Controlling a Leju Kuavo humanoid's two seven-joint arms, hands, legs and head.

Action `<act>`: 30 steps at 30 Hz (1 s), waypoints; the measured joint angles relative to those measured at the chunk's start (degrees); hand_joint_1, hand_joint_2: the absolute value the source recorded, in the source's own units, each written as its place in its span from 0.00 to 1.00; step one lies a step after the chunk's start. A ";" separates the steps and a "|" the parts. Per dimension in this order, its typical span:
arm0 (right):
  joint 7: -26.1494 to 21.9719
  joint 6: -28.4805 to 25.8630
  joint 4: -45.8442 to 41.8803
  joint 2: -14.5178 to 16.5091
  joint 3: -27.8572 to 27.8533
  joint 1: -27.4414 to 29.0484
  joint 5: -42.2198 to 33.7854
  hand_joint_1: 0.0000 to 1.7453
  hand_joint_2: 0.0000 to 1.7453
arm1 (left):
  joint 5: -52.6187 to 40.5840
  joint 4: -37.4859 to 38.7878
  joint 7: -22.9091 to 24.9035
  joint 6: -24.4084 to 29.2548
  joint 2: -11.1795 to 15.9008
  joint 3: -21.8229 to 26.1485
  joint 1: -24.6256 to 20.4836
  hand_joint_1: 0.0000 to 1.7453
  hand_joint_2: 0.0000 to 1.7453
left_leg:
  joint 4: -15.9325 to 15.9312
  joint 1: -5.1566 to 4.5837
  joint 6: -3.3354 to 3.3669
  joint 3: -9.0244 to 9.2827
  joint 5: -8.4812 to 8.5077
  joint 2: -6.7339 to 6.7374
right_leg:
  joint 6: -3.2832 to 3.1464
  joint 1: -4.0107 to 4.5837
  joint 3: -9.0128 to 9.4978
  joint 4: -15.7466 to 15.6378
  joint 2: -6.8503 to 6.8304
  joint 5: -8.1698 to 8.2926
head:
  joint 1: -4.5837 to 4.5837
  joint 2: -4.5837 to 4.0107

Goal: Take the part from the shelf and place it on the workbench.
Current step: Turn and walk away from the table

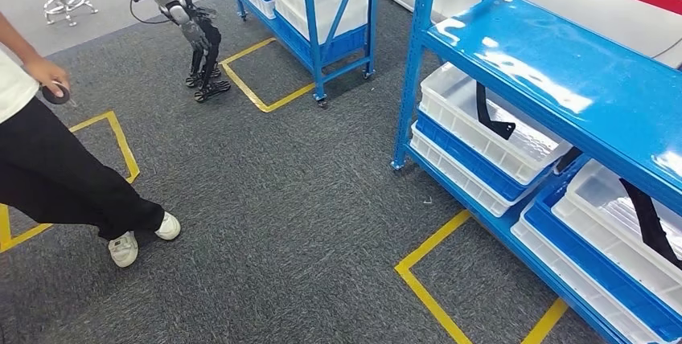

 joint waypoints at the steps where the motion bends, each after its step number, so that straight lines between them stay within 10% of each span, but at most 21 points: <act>1: -0.02 -0.01 0.00 -0.01 0.01 -0.09 -0.04 0.00 0.00 | 0.00 0.00 0.00 0.00 -0.02 -0.08 -0.08 0.00 0.00 | 2.30 0.18 -0.29 -0.91 -1.54 -1.24 | -0.34 -0.09 0.00 -0.08 0.53 0.14 | 0.00 0.00; 4: -0.09 -0.07 0.00 -0.01 0.03 -0.39 -0.15 0.00 0.00 | 0.01 0.00 0.00 0.00 -0.04 -0.34 0.22 0.00 0.00 | 15.19 0.41 -0.77 -6.62 -7.63 -4.38 | -0.94 -0.12 -0.24 -0.12 2.36 0.47 | 0.01 0.00; 6: -0.27 -0.07 0.00 -0.02 0.08 -0.36 -0.22 0.00 0.00 | 0.01 0.00 0.01 0.00 -0.04 -0.42 0.49 0.00 0.00 | 18.87 0.42 -0.67 -8.43 -8.03 -4.83 | -1.01 -0.08 -0.37 -0.11 3.91 0.67 | 0.02 0.00; 12: -0.70 -0.08 0.00 -0.04 0.40 -0.39 -0.50 0.00 0.00 | 0.01 0.00 0.02 0.03 -0.03 -0.45 0.33 0.00 0.00 | -0.27 0.26 0.53 0.11 0.57 -9.76 | 0.15 -0.20 -1.08 -0.04 8.07 1.54 | 0.02 -0.01; 14: -0.69 -0.09 0.02 -0.22 0.57 -0.07 -0.61 0.00 0.00 | 0.01 0.00 0.03 0.04 -0.04 -0.46 0.26 0.00 0.00 | -0.74 0.24 0.78 0.13 0.83 -8.81 | 0.79 -0.26 -1.52 -0.18 9.01 1.86 | 0.03 0.00; 16: -0.65 -0.08 0.05 -0.37 0.71 0.13 -0.66 0.00 0.00 | 0.01 0.00 0.02 0.06 -0.06 -0.46 0.19 0.00 0.00 | -0.98 0.34 1.39 0.17 1.22 -7.54 | 1.28 -0.09 -2.69 2.22 6.95 0.07 | 0.08 0.00; 19: -0.64 -0.06 0.07 -0.33 0.89 -0.02 -0.70 0.00 0.00 | 0.03 0.00 -0.01 0.17 -0.02 -0.46 0.36 0.00 0.00 | -1.04 0.11 1.95 0.04 1.42 -5.25 | 1.81 0.04 -7.82 14.29 3.05 -6.50 | 0.11 0.00; 21: -0.69 -0.07 0.07 -0.27 0.95 -0.05 -0.73 0.00 0.00 | 0.04 0.00 -0.01 0.19 -0.03 -0.46 0.46 0.00 0.00 | -1.02 -0.04 2.00 -0.07 1.41 -3.70 | 1.96 -0.01 -9.57 18.98 2.63 -7.86 | 0.10 0.00; 26: -1.11 -0.11 0.07 -0.42 0.98 -0.16 -0.98 0.00 0.00 | 0.04 0.00 -0.01 0.22 -0.13 -0.46 0.16 0.00 0.00 | -0.84 -0.35 1.46 0.11 1.07 -0.75 | 0.73 0.76 -0.10 2.27 -1.47 -0.95 | 0.10 0.00; 30: -1.38 -0.13 0.07 -0.43 1.00 -0.12 -1.36 0.00 0.00 | 0.05 0.00 -0.01 0.37 -0.13 -0.46 -0.06 0.00 0.00 | -0.34 -0.53 0.47 0.06 0.32 0.77 | -0.55 0.88 0.62 -0.15 -0.49 -0.37 | 0.10 0.00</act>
